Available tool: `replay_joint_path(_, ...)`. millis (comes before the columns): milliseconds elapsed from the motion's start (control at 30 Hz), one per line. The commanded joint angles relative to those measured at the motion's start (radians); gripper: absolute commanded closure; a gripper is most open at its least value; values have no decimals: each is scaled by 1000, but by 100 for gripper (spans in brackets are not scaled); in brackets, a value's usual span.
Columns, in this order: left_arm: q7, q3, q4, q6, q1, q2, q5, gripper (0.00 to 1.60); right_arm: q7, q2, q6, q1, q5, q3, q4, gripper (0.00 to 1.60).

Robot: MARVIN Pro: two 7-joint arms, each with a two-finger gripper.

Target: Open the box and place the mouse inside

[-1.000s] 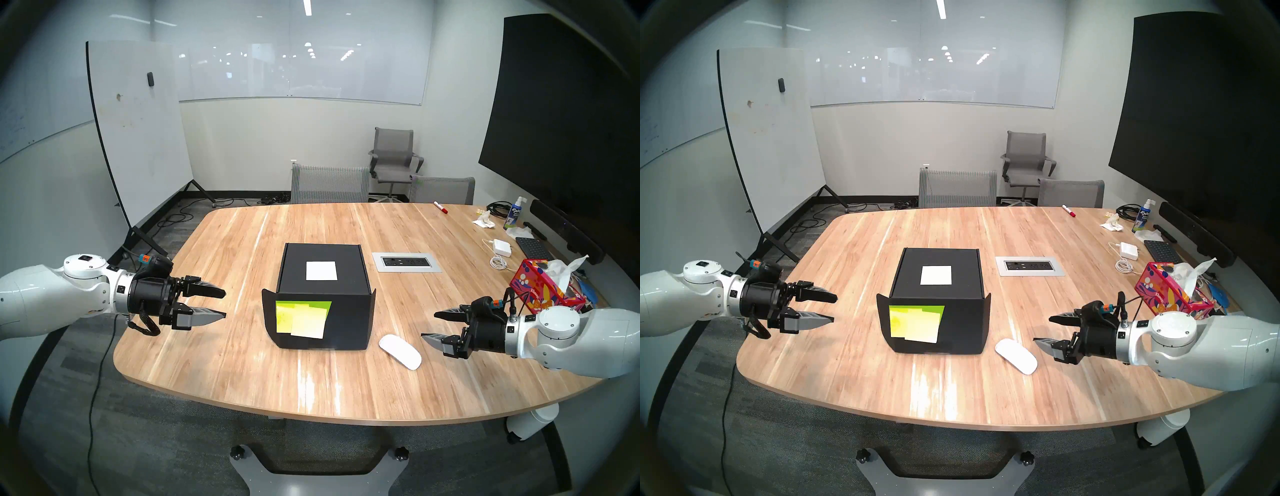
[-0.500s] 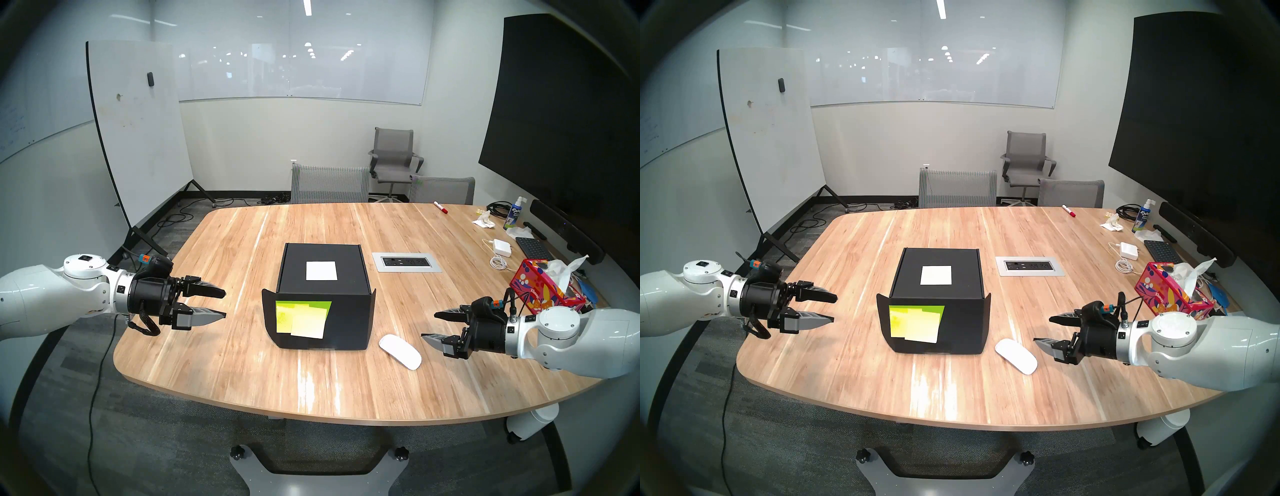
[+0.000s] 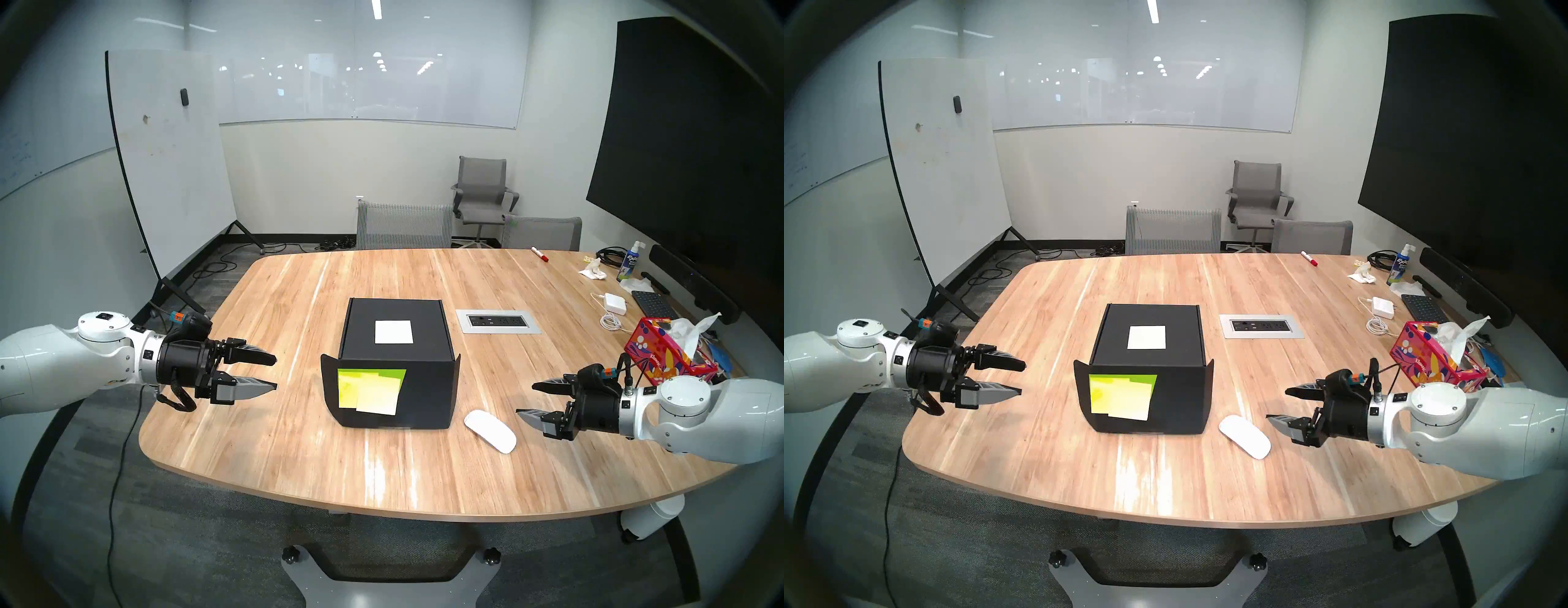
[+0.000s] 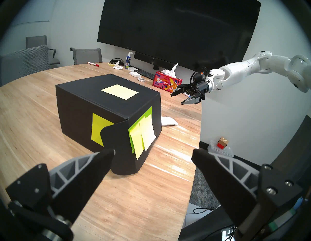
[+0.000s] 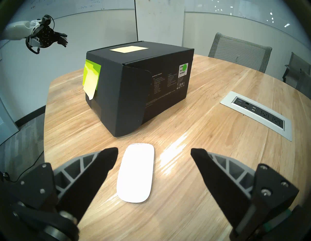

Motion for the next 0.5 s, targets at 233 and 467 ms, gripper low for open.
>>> replay_joint_path(233,-1,-8,0,14,-9,-5,-5,0,2,1,-8,7,1,8,1,0)
replay_joint_path(467,7,-4,1,22,-7,-10,2,0,2,1,-8,7,1,9,1,0)
